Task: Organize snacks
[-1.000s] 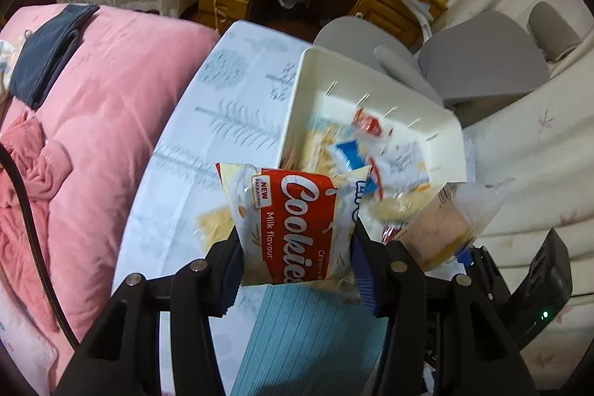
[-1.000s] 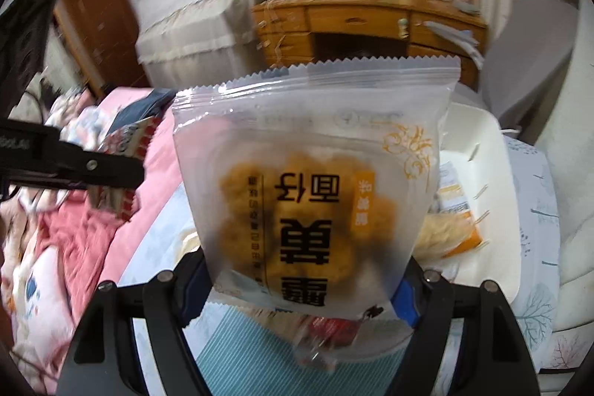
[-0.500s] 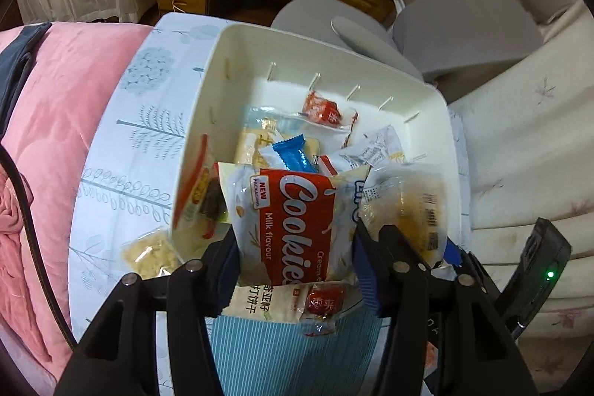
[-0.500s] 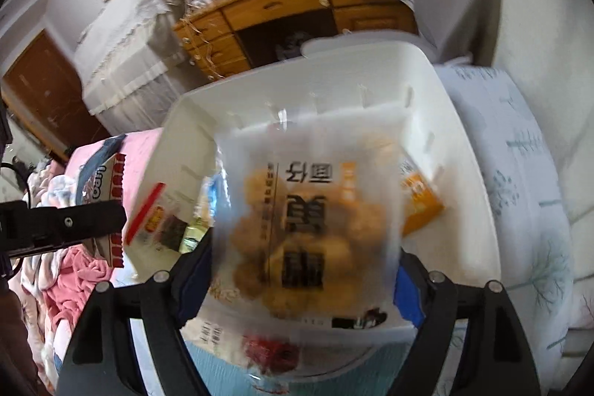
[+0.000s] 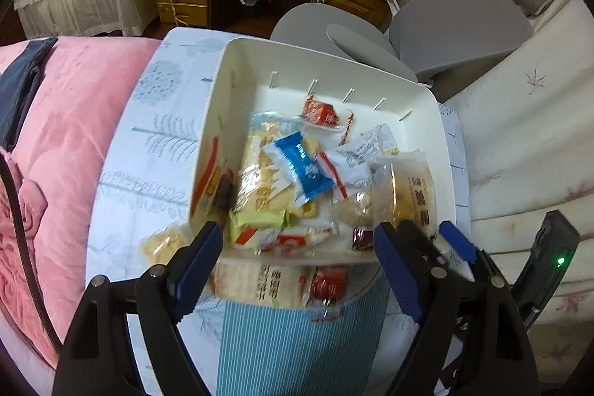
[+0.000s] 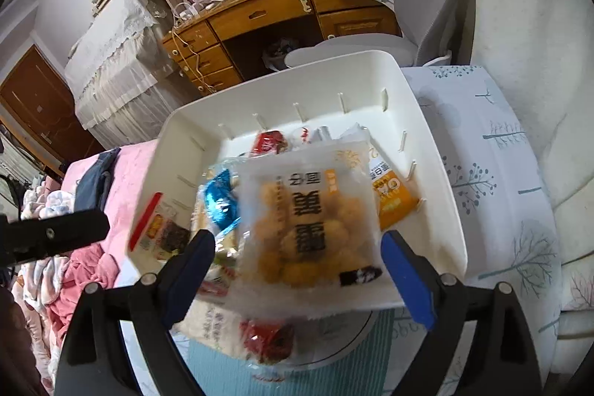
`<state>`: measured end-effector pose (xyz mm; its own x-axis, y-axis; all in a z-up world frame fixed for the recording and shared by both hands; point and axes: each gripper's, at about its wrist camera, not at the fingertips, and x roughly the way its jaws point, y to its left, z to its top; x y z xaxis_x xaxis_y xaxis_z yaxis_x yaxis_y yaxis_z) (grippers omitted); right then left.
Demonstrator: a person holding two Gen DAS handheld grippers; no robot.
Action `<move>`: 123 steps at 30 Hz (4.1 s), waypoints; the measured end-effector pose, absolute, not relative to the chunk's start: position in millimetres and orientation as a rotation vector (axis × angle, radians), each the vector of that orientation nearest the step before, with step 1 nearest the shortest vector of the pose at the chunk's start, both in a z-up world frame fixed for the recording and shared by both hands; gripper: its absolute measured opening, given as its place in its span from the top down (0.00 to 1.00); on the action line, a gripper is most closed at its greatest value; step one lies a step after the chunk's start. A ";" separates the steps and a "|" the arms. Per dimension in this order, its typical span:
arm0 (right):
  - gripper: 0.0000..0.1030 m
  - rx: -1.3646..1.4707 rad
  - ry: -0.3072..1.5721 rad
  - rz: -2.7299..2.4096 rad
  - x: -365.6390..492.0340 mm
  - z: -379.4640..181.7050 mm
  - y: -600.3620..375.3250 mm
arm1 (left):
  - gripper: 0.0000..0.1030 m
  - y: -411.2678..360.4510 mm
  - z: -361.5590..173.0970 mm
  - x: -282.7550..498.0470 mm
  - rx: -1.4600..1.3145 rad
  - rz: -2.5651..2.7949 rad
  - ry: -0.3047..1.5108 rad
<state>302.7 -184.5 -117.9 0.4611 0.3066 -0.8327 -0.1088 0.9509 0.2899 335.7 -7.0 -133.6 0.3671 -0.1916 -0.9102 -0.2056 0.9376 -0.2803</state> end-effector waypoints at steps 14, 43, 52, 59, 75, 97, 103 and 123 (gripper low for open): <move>0.11 0.194 1.076 0.171 243.1 -77.9 -165.4 | 0.20 39.7 -130.6 249.1 -0.438 -0.036 1.215; 0.11 0.736 1.194 -0.187 117.8 -113.8 -78.3 | 0.20 113.5 -148.8 216.4 0.001 -0.457 1.245; 0.11 1.049 1.229 -0.286 95.7 -154.7 -85.7 | 0.20 110.9 -183.3 229.7 0.121 -0.474 1.215; 0.11 1.175 1.233 -0.362 102.6 -177.8 -96.1 | 0.20 92.6 -212.8 248.3 0.269 -0.459 1.160; 0.19 1.003 1.285 -0.413 178.4 -213.6 -100.9 | 0.20 68.8 -273.1 291.2 0.270 -0.405 1.298; 0.22 0.629 1.259 -0.474 249.0 -215.6 -74.0 | 0.21 60.4 -290.4 311.1 0.219 -0.402 1.303; 0.22 0.516 1.249 -0.525 263.6 -218.9 -56.1 | 0.28 64.3 -290.8 309.0 0.203 -0.408 1.294; 0.39 0.388 1.185 -0.415 234.7 -212.1 -36.4 | 0.34 78.1 -285.3 291.9 0.168 -0.405 1.311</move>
